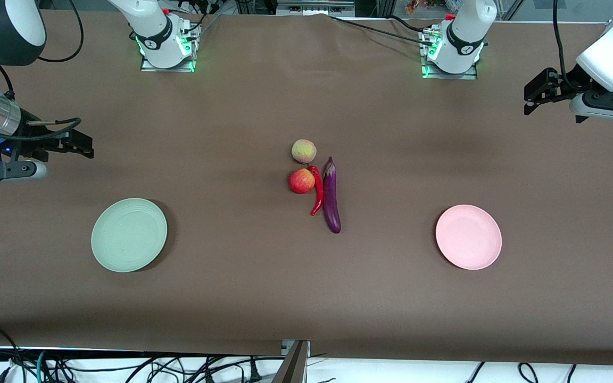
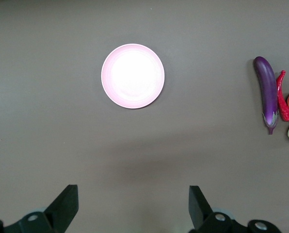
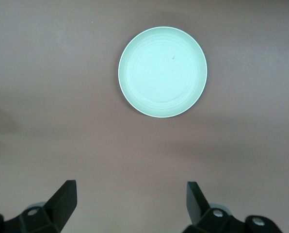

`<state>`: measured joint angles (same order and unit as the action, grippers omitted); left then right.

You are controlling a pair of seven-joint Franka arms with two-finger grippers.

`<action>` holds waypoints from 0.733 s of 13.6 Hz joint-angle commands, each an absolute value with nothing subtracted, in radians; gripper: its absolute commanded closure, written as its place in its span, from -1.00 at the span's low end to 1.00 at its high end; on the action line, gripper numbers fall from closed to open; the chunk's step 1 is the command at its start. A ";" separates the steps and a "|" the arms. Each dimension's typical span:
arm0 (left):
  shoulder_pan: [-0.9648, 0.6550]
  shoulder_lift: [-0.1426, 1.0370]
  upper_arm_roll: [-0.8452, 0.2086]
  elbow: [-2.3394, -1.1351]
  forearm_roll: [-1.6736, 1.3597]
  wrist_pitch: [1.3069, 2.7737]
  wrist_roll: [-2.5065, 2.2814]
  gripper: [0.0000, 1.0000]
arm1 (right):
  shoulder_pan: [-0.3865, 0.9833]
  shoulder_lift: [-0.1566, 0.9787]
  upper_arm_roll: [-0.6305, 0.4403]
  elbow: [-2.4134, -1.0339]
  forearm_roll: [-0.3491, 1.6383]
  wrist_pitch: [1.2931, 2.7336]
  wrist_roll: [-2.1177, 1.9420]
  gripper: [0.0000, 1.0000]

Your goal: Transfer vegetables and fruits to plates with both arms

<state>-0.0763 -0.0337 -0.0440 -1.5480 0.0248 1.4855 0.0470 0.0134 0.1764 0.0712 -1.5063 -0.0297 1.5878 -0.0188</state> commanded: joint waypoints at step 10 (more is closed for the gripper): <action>-0.064 -0.025 -0.048 -1.522 0.034 1.463 0.061 -1.00 | 0.028 0.210 0.072 -1.502 -0.020 1.577 -0.009 -1.00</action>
